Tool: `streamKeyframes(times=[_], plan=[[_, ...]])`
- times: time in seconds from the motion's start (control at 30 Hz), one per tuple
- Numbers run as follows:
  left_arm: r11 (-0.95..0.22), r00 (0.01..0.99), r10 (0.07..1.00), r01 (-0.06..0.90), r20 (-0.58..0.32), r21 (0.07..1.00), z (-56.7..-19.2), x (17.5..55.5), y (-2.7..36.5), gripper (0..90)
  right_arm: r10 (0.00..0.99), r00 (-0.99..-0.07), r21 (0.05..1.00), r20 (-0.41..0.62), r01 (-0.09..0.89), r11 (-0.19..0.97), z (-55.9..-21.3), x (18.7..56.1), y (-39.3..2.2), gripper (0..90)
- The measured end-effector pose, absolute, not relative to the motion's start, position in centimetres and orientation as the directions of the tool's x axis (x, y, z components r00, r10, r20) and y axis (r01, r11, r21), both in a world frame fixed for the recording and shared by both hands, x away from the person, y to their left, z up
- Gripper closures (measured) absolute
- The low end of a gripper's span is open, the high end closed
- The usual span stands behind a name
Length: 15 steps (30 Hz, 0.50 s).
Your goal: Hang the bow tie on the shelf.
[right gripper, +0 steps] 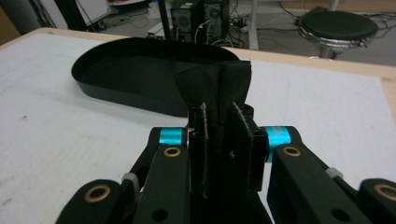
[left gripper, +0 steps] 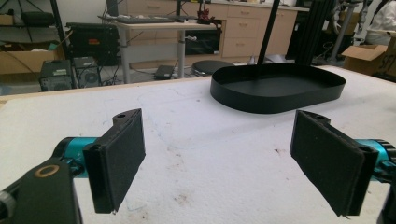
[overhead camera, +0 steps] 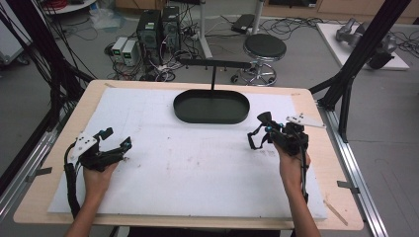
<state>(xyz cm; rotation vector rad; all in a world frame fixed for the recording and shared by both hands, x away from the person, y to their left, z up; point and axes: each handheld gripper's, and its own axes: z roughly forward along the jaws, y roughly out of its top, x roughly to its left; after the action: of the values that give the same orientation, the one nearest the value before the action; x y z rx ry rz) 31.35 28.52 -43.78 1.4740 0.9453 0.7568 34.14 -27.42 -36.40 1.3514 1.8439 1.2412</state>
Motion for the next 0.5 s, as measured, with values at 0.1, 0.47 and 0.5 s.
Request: streamKeyframes(times=[0.1, 0.47, 0.5], plan=[[-0.001, 0.464, 0.884, 0.135, -0.062, 0.991, -43.8, 31.4, 28.5, 18.3, 0.921, -0.376, 0.903, 0.1, 0.423, 0.075, -35.9, 35.0, -27.2, 77.4], [0.002, 0.465, 0.883, 0.135, -0.065, 0.991, -43.8, 31.4, 28.5, 18.4, 0.9, -0.425, 0.93, 0.098, 0.36, 0.069, -34.5, 38.2, -26.4, 77.4], [0.002, 0.465, 0.883, 0.135, -0.065, 0.991, -43.8, 31.4, 28.5, 18.3, 0.899, -0.427, 0.932, 0.098, 0.356, 0.067, -34.4, 38.5, -26.3, 77.4]])
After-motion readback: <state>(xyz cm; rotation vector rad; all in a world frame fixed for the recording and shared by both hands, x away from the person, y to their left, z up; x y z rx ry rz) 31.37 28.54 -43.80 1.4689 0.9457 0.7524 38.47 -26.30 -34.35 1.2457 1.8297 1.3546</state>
